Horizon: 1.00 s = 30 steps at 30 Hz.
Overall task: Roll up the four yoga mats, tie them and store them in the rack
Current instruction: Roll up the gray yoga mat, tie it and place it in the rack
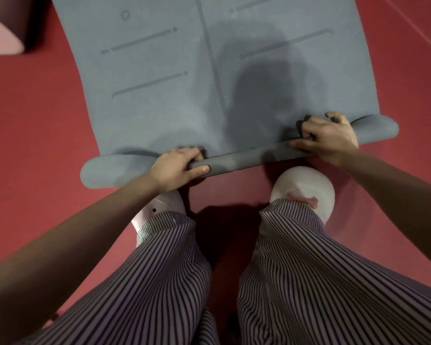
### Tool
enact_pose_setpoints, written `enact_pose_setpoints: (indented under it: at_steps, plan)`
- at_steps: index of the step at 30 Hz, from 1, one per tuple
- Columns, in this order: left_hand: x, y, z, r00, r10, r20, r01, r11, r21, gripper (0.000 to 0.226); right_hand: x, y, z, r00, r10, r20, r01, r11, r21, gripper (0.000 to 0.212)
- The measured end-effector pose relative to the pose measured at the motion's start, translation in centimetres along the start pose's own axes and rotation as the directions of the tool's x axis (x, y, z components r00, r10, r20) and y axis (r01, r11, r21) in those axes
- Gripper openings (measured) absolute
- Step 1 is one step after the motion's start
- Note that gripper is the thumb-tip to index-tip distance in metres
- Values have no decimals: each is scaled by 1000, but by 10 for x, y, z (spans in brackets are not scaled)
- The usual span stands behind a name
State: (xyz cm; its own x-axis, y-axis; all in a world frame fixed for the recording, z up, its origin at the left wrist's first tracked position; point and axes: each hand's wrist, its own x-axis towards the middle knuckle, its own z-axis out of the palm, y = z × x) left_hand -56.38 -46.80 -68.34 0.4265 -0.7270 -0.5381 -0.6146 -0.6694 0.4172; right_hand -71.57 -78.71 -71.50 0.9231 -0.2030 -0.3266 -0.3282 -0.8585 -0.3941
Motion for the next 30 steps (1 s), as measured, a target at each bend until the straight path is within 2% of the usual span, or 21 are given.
enact_pose_setpoints:
  at_steps: [2,4,6,9,14,18,25,28,30]
  plan:
    - [-17,-13,-3,995,67,-77,-49,975,217,67,-2,1,0,1000,2,5,-2,1000,10,48]
    - [-36,-24,1,970,110,-219,3,889,458,59,-2,2,1,1000,-8,-5,8,1000,6,48]
    - [-53,-27,6,940,65,-335,117,860,496,52,-2,3,2,1000,-16,-20,16,1000,-1,45]
    - [-62,-33,11,923,-51,-380,212,894,395,58,-1,3,2,999,-10,-38,10,1000,3,54]
    - [-57,-41,1,921,-43,-387,138,965,222,68,1,3,1,999,9,-31,-9,1000,1,54]
    - [-52,-43,-4,922,-44,-384,113,981,159,61,2,4,0,998,16,-58,-13,999,38,58]
    - [-54,-36,13,944,-245,-221,238,969,-61,77,-5,0,1,995,9,-95,-2,998,69,53]
    - [-59,-31,33,918,-343,-198,317,937,-149,82,-5,-1,-2,991,-17,-131,17,1000,-3,49]
    - [-58,-31,37,914,-362,-182,334,927,-169,84,0,-4,-7,996,-16,-91,13,999,-40,52]
